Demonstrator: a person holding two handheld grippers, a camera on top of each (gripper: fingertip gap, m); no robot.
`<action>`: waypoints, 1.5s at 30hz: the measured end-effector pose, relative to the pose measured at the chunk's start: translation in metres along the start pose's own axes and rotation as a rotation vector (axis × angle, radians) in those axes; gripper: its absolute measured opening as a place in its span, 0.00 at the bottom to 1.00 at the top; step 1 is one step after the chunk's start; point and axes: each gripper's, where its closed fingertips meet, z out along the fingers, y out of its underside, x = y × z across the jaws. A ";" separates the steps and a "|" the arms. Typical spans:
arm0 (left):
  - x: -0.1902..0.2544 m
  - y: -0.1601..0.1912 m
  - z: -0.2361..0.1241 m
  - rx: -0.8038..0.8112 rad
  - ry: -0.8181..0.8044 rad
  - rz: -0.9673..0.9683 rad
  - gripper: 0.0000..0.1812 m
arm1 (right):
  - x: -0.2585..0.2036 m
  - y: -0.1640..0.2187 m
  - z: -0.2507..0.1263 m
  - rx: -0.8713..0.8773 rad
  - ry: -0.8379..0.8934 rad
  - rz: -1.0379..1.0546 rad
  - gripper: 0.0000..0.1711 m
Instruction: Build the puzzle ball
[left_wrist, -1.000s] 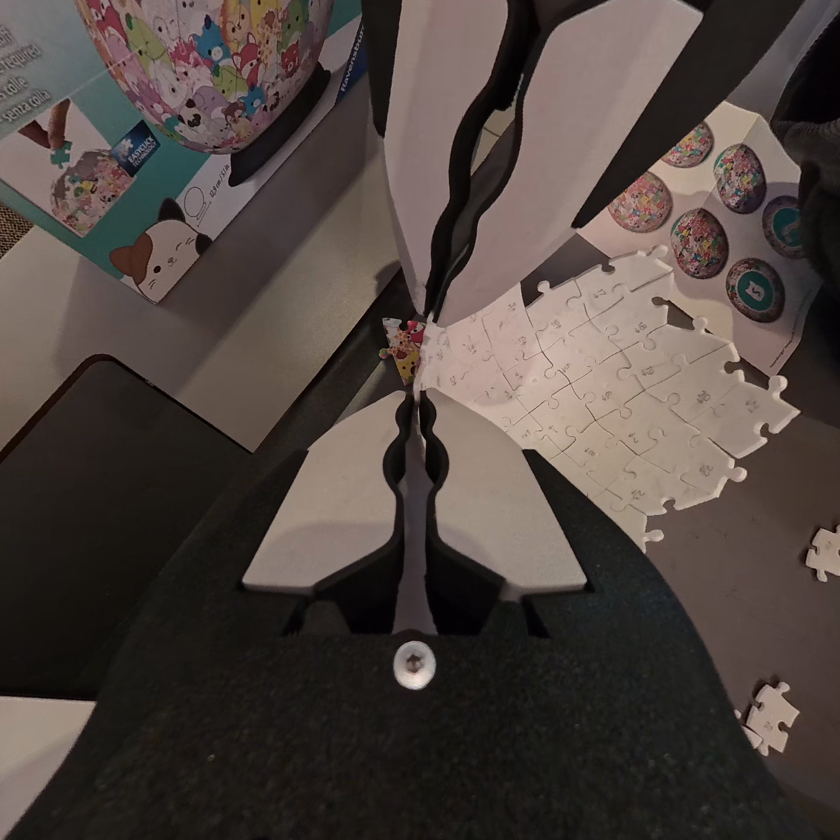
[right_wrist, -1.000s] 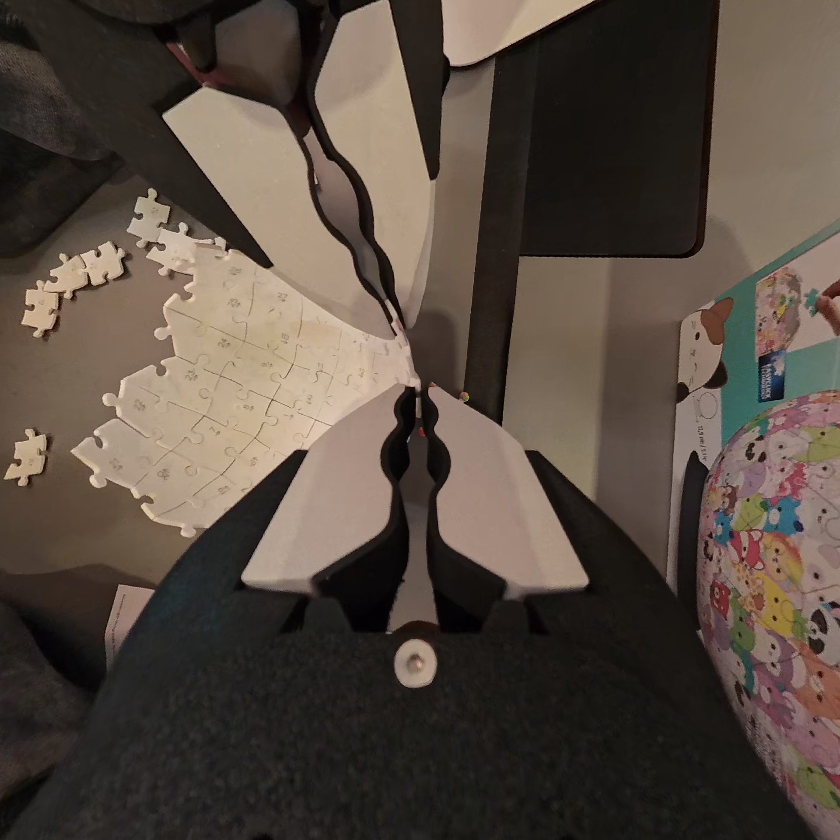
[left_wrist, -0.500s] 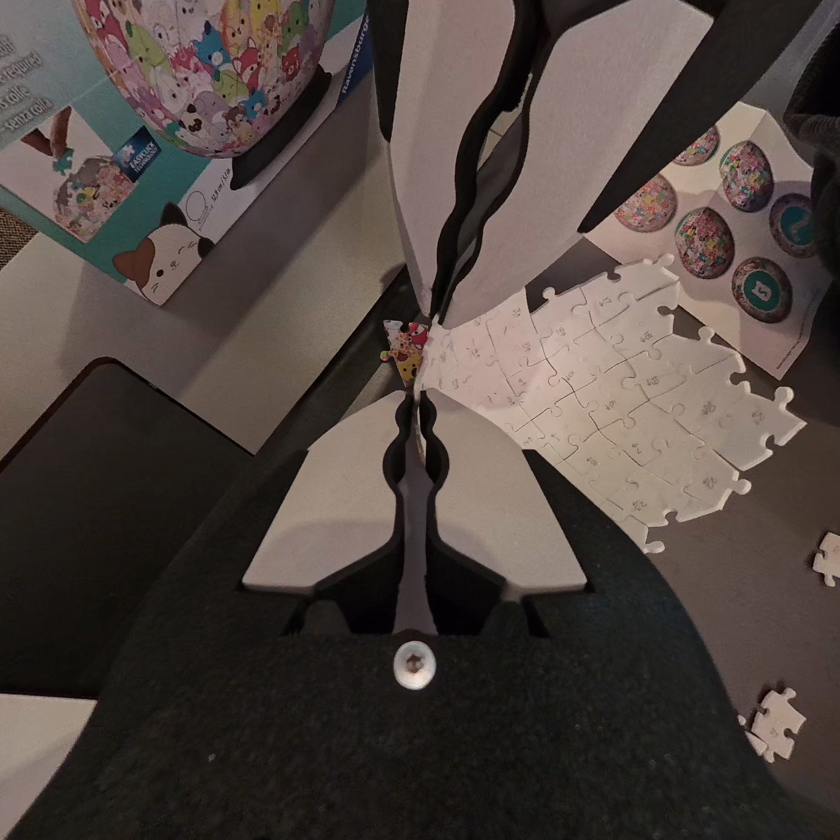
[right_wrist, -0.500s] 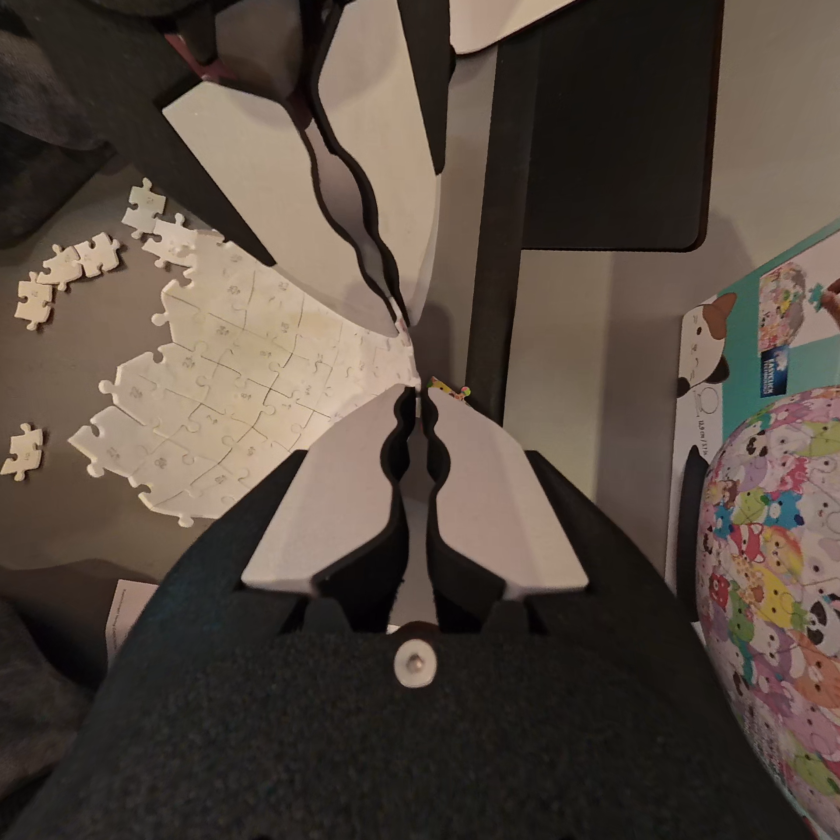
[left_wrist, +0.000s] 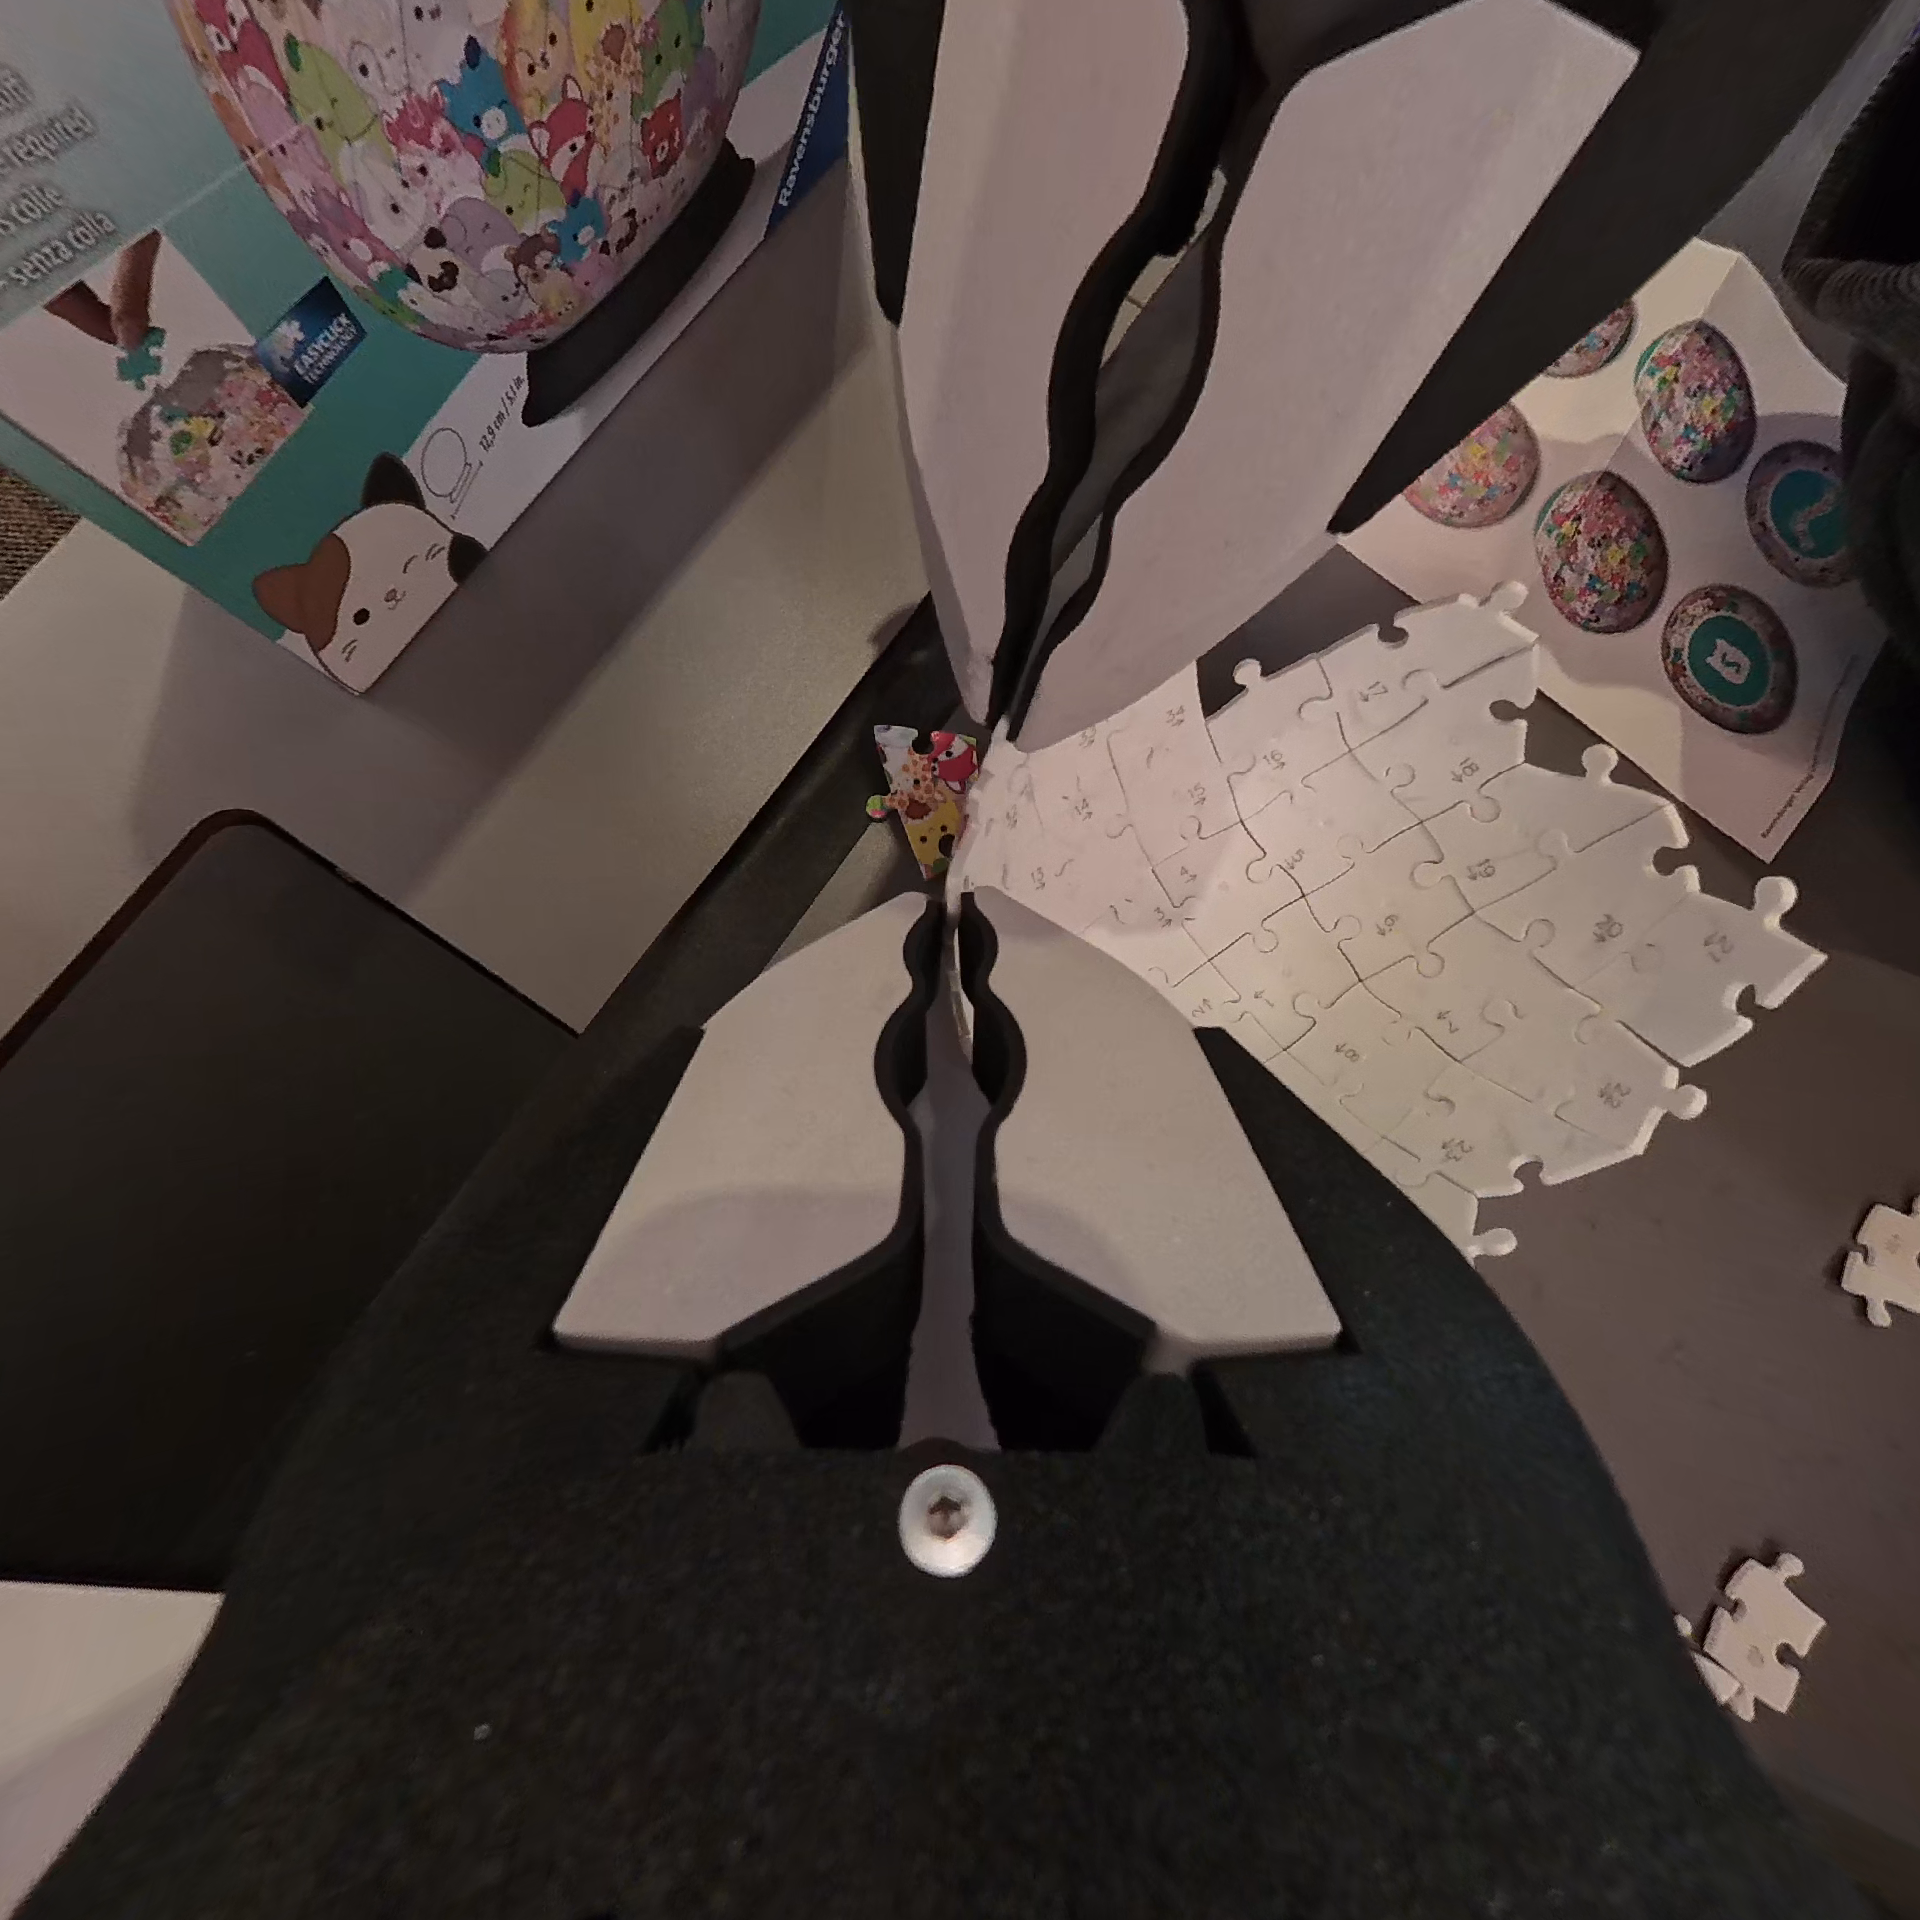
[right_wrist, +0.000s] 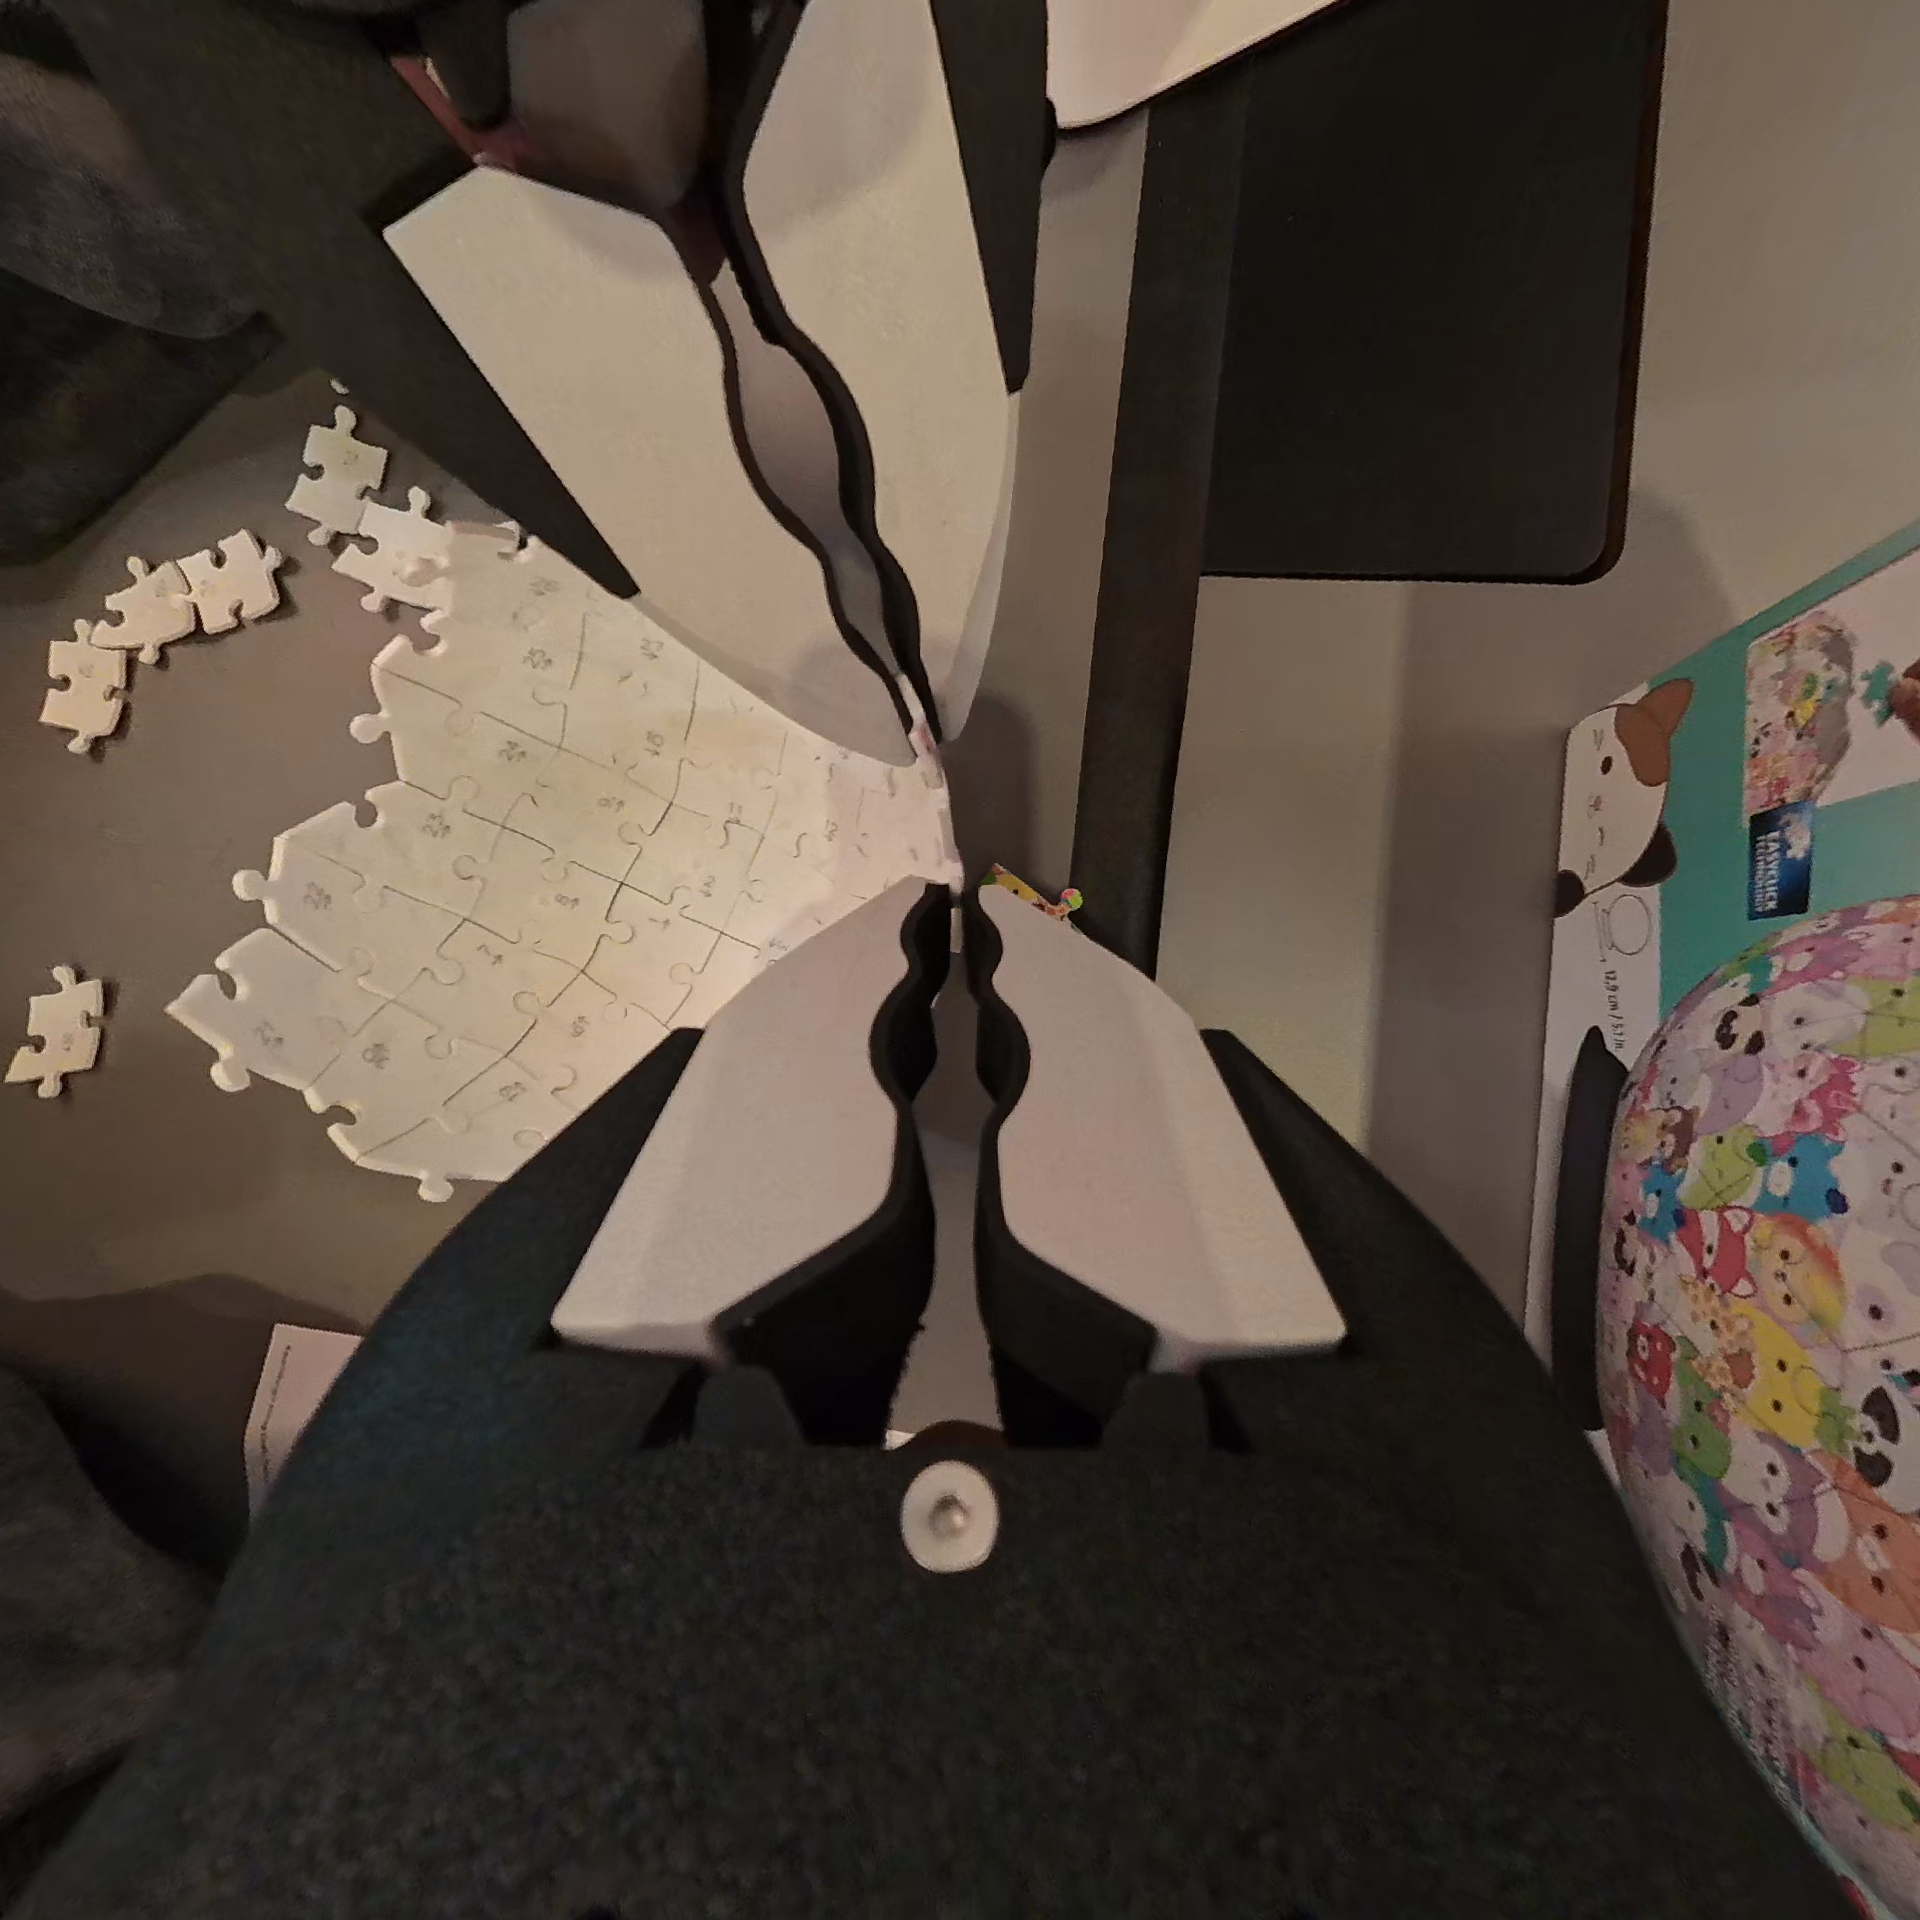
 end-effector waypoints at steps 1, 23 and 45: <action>0.000 0.000 0.000 0.000 0.001 0.000 0.01 | 0.000 0.000 0.000 -0.001 0.001 -0.001 0.01; 0.000 0.000 0.000 -0.010 -0.024 0.026 0.01 | 0.001 0.003 0.002 -0.032 0.019 -0.022 0.04; 0.000 0.000 -0.001 -0.007 -0.020 0.018 0.01 | -0.001 -0.004 0.019 -0.117 0.029 -0.147 0.03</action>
